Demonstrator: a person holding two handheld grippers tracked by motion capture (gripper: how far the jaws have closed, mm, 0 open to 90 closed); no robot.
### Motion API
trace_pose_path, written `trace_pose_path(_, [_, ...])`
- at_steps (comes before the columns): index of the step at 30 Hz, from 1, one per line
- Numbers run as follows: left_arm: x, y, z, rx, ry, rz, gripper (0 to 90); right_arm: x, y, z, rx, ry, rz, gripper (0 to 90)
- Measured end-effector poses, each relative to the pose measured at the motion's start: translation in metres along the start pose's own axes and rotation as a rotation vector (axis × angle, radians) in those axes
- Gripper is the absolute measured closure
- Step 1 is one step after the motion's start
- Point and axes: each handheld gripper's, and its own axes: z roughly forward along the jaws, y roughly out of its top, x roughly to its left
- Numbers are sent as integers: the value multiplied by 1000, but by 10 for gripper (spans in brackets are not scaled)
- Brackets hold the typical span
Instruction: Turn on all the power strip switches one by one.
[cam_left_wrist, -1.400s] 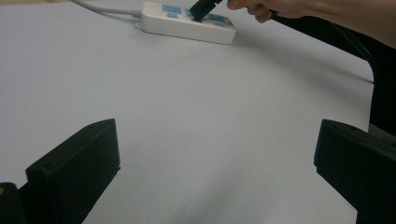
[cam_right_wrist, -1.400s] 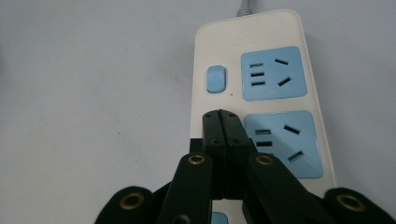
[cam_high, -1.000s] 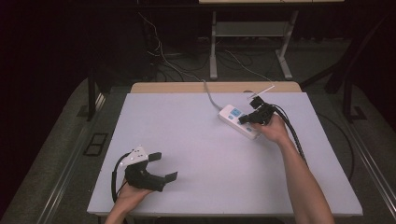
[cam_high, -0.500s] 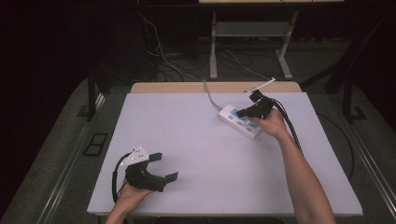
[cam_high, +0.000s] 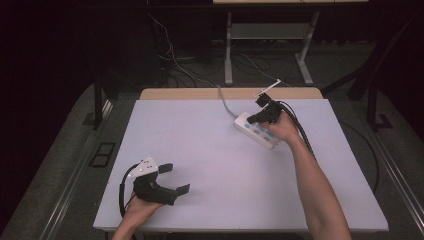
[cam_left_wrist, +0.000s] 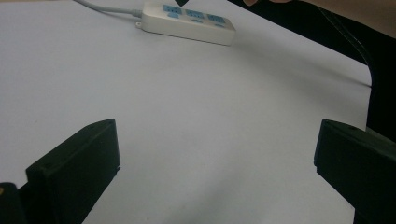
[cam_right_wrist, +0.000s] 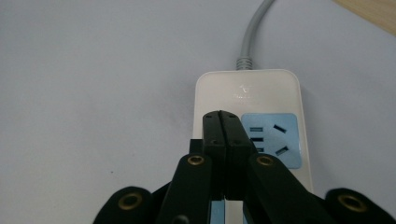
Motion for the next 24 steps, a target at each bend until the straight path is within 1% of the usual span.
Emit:
trace_pose_path(5, [1,0,0,-1,-1,-3,0,-4,-3,7,2,6,16,897])
trace_pose_path(10, [1,0,0,-2,1,-4,0,-5,-4,14,-8,18,28,897])
trace_pose_path(15, [1,0,0,-2,0,-2,0,-5,-4,15,-22,33,51,897])
trace_pose_path(18, [1,0,0,0,-1,-1,0,-6,-5,15,-26,40,51,897])
trace_pose_path(24, [0,0,1,2,-1,3,0,-10,-8,16,-41,62,73,897])
